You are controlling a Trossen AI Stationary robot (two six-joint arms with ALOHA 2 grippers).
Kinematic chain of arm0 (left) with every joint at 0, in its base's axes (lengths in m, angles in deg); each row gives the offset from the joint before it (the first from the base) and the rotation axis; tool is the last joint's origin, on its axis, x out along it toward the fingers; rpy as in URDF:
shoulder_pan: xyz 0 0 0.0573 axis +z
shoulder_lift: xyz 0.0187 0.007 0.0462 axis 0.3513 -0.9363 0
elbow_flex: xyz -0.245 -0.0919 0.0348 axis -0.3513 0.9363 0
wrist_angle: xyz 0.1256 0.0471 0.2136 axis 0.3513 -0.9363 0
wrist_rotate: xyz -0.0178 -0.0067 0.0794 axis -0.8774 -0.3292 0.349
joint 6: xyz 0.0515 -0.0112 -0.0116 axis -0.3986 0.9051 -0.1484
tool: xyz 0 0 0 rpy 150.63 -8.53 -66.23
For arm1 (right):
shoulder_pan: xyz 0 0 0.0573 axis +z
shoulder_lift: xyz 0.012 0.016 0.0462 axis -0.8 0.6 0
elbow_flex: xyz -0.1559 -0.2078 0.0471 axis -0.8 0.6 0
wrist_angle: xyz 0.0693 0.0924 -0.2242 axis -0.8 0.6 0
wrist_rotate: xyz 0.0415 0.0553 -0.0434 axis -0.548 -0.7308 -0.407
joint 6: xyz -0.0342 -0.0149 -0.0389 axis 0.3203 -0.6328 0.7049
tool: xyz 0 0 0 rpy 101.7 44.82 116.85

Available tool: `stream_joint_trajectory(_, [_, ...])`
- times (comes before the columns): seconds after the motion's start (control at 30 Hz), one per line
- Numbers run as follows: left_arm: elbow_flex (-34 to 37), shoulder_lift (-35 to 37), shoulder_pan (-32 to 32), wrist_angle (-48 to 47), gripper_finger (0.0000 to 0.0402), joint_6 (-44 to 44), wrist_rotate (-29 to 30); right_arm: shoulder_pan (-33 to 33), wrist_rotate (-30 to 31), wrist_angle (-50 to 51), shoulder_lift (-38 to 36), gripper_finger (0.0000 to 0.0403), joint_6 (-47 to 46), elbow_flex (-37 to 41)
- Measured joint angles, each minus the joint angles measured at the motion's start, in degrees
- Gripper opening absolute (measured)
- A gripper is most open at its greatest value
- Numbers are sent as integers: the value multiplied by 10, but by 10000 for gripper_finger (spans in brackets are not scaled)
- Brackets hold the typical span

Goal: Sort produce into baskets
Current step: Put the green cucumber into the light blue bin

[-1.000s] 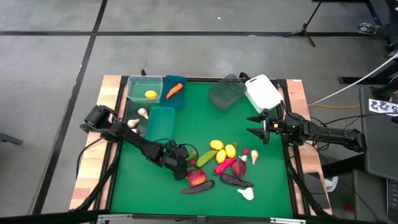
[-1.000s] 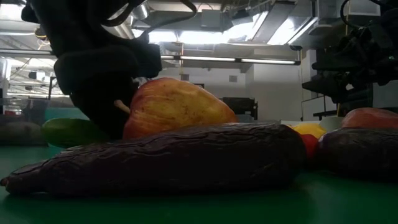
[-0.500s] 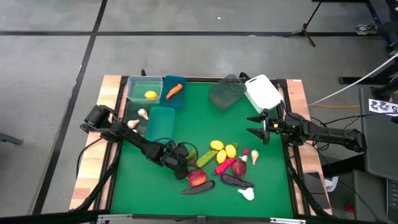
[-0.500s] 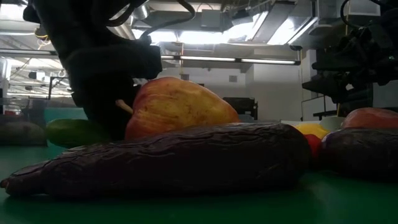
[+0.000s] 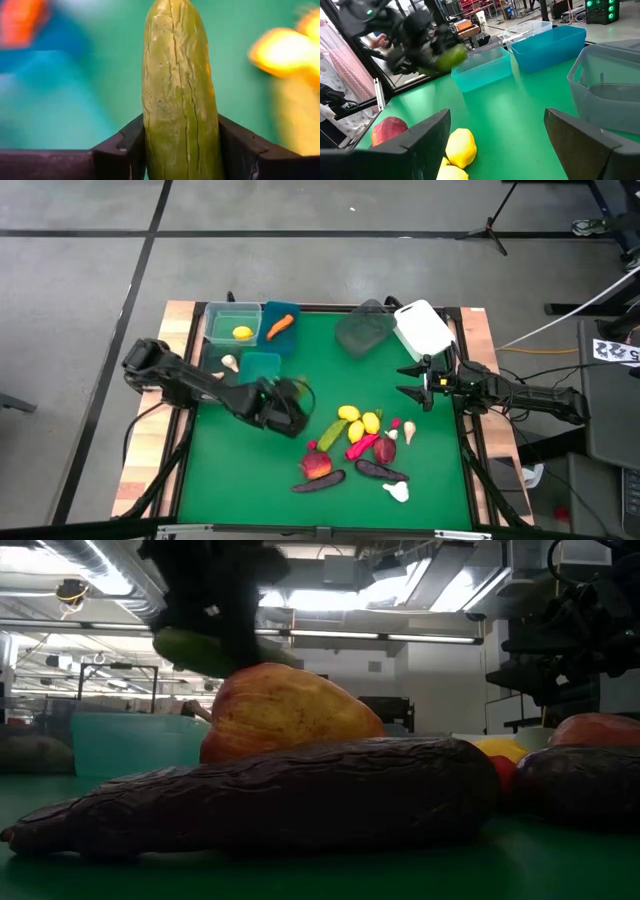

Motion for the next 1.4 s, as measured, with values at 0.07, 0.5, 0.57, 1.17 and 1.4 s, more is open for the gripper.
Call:
stream_joint_trajectory(0.07, [-2,18,15,-94,181,82,12,0,0,0,0,319,0,0])
stream_joint_trajectory(0.5, [10,41,59,-261,186,233,-12,0,0,0,0,319,0,0])
stream_joint_trajectory(0.57, [32,41,71,-257,186,237,-15,0,0,0,0,319,0,0])
stream_joint_trajectory(1.17, [146,46,199,-114,186,111,-80,0,0,0,0,319,4,0])
stream_joint_trajectory(1.4, [151,46,221,-68,186,71,-95,0,0,0,0,319,5,0])
